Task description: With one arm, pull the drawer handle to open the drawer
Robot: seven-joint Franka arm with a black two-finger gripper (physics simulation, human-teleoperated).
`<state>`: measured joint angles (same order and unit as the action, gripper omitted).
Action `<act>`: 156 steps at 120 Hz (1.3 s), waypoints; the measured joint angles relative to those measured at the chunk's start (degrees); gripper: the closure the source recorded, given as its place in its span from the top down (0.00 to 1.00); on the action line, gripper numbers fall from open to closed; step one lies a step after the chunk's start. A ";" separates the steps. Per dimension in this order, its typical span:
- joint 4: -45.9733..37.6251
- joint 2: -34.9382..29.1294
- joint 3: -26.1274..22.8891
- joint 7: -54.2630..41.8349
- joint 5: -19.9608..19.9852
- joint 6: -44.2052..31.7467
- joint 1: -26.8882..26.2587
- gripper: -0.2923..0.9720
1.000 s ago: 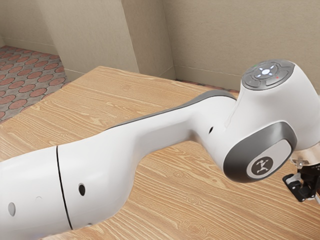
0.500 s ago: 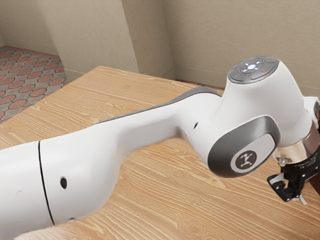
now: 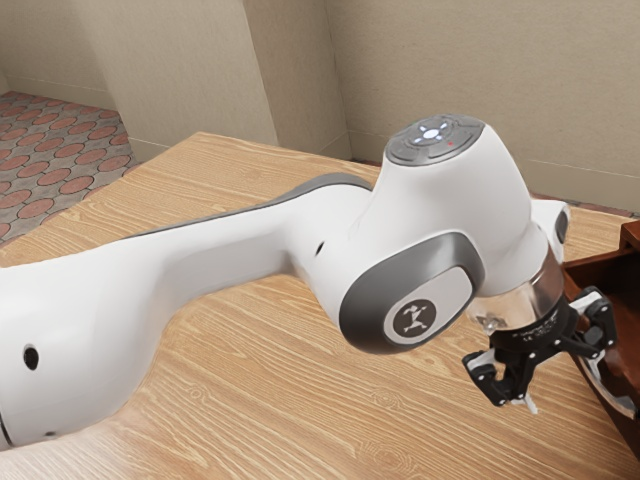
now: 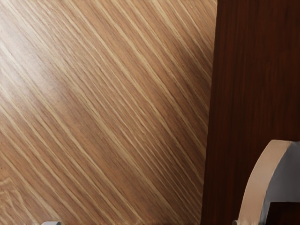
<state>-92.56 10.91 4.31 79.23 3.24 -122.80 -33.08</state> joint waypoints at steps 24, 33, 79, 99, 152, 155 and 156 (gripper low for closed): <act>-2.27 -3.06 1.21 -1.18 0.30 1.17 -0.65 0.60; -3.79 -4.20 1.62 -1.56 0.33 1.44 -0.92 0.60; -9.67 -9.50 3.44 -2.42 -0.91 2.97 -2.25 0.60; -7.31 -9.90 3.16 -2.64 -1.26 2.85 -2.19 0.61; -2.60 -16.36 1.44 -1.73 -3.03 12.76 0.18 0.74; -2.59 -16.47 1.48 -1.67 -3.18 13.73 0.15 0.75; -2.58 -16.52 1.51 -1.65 -3.23 14.03 0.15 0.75</act>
<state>-95.14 -5.61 5.82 77.58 0.01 -108.77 -32.93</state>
